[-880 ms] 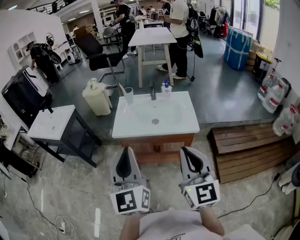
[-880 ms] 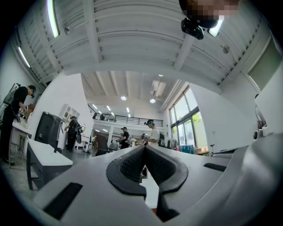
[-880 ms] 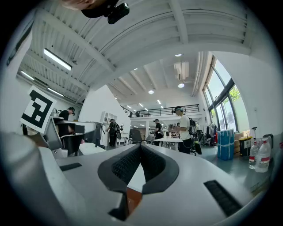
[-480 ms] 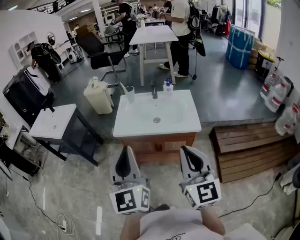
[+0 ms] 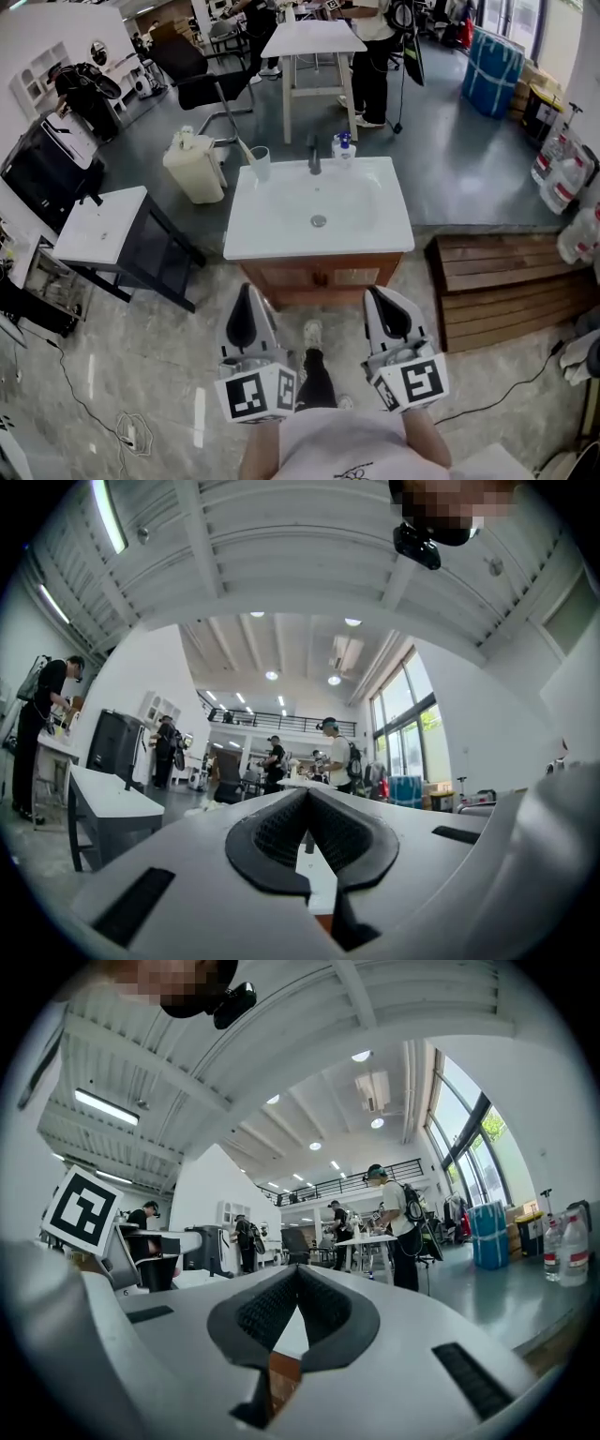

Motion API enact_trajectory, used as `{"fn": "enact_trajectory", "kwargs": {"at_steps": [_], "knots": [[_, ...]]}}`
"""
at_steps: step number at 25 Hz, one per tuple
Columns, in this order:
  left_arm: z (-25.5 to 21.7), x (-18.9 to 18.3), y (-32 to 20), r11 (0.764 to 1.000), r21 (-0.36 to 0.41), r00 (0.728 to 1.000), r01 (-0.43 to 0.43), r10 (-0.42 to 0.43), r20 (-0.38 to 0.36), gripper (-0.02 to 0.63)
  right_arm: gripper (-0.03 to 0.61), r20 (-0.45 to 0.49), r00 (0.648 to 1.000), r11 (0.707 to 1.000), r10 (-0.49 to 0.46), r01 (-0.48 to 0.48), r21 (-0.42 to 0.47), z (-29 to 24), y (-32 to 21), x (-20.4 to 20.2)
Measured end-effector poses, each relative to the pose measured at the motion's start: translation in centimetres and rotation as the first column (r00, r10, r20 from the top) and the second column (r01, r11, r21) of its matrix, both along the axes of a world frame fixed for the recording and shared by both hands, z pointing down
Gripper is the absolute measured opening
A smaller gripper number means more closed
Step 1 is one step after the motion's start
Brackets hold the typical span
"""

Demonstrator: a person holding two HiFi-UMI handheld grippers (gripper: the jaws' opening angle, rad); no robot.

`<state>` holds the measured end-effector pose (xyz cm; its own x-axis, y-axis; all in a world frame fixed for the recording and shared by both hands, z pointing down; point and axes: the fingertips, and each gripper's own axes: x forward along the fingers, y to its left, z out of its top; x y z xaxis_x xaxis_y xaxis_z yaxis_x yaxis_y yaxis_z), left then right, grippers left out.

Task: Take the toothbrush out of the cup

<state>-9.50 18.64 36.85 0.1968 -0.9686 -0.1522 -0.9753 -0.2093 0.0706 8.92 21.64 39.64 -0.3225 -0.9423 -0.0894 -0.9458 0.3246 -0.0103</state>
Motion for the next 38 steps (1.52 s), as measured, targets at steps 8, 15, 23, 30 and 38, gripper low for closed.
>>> {"fn": "enact_trajectory", "kwargs": {"at_steps": [8, 15, 23, 30, 38], "knots": [[-0.6, 0.6, -13.1, 0.999, 0.025, 0.998, -0.048, 0.049, -0.038, 0.015, 0.011, -0.018, 0.999, 0.999, 0.052, -0.051, 0.015, -0.7, -12.3, 1.0], [-2.9, -0.2, -28.2, 0.996, 0.028, 0.996, -0.084, 0.085, -0.023, 0.015, 0.011, -0.073, 0.994, 0.996, 0.076, -0.072, 0.054, -3.8, -27.2, -0.5], [-2.8, -0.9, -42.4, 0.993, -0.013, 0.993, -0.114, 0.114, -0.003, 0.015, 0.011, -0.083, 0.990, 0.990, 0.113, -0.106, 0.092, -5.5, -40.2, -1.2], [-0.9, -0.9, -46.9, 0.993, -0.047, 0.994, -0.104, 0.102, -0.033, 0.015, 0.011, -0.120, 0.987, 0.994, 0.108, -0.103, 0.043, -4.3, -45.1, -1.0], [-0.9, -1.3, -47.3, 0.997, -0.069, 0.999, -0.036, 0.034, -0.035, 0.015, 0.011, -0.098, 0.992, 0.996, 0.076, -0.070, 0.060, -4.9, -46.2, -1.0]]}}
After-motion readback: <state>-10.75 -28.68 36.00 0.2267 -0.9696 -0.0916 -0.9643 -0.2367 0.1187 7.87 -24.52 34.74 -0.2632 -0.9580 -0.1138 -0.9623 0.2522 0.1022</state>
